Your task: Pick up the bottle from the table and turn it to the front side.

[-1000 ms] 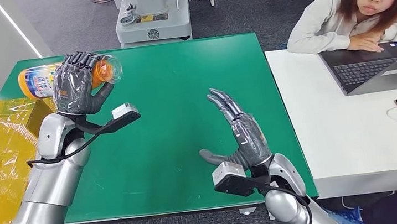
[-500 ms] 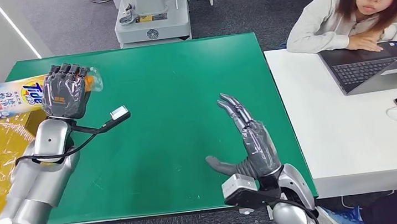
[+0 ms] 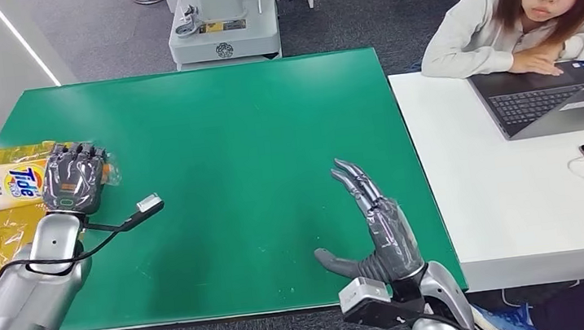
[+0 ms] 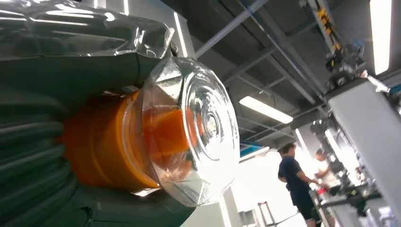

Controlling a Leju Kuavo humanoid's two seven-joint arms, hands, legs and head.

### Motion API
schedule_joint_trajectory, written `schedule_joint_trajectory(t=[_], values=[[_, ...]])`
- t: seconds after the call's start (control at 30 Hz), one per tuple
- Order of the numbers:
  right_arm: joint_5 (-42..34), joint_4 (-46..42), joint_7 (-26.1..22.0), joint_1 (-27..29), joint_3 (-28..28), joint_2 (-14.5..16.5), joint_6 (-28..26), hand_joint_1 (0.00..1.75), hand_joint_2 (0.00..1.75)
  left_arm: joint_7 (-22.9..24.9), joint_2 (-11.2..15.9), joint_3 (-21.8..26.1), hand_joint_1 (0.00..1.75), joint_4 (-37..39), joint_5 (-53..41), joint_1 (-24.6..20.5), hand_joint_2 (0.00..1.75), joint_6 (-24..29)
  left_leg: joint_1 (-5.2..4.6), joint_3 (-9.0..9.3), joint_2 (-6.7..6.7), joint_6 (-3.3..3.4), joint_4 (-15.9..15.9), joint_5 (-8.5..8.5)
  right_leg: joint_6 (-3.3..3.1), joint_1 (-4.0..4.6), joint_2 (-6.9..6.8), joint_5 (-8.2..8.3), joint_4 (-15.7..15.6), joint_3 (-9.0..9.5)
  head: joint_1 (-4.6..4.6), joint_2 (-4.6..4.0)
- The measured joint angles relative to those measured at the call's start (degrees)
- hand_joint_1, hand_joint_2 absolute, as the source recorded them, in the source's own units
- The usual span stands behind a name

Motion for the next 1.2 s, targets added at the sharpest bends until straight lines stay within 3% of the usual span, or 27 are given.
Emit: schedule_joint_trajectory(t=[0.2,0.43,0.63,1.07,1.13,1.2], values=[[-1.64,0.00,-0.11,-0.02,-0.27,-0.77,0.03,0.00,1.75,-5.69,3.76,5.61,1.68,1.81,0.01,2.06,1.75,0.32,0.01,0.00,0.04,-0.01,-0.01,0.01,-0.01,0.01,0.02,-0.01,0.01,-0.04,0.00,0.00],[-1.68,0.00,-0.11,0.04,-0.29,-1.11,-0.10,0.00,1.75,-7.17,5.08,8.53,1.71,3.61,-0.01,2.79,1.75,0.42,0.01,-0.01,0.04,-0.01,-0.01,0.01,-0.01,0.00,0.02,0.00,-0.01,-0.03,0.00,0.00],[-1.41,-0.39,-0.08,1.55,-0.78,-1.29,-0.73,0.00,1.75,-9.55,5.22,9.77,1.54,6.58,0.00,2.83,1.75,0.42,0.00,-0.02,0.03,-0.01,-0.01,0.00,-0.01,0.00,0.02,0.00,-0.02,-0.03,0.00,0.00],[-0.21,-1.75,-0.09,3.09,-1.26,-1.39,-0.27,0.00,1.75,-16.28,1.58,10.94,1.51,15.20,0.12,4.02,1.75,-1.13,0.00,-0.02,0.03,-0.01,-0.01,0.00,-0.01,0.00,0.03,0.00,-0.03,-0.04,0.01,0.00],[-0.28,-1.78,-0.10,3.13,-1.27,-1.39,-0.32,0.00,1.75,-17.40,0.95,11.51,1.43,16.17,0.29,4.07,1.75,-2.78,0.00,-0.01,0.03,-0.01,0.00,0.00,-0.01,0.00,0.03,0.00,-0.03,-0.05,0.01,0.00],[-0.32,-1.79,-0.11,3.19,-1.28,-1.39,-0.37,0.00,1.75,-18.01,0.30,11.95,1.09,17.13,0.44,4.07,1.75,-4.33,0.00,-0.01,0.03,-0.01,0.00,0.00,-0.01,0.00,0.03,0.00,-0.03,-0.05,0.00,0.00]])
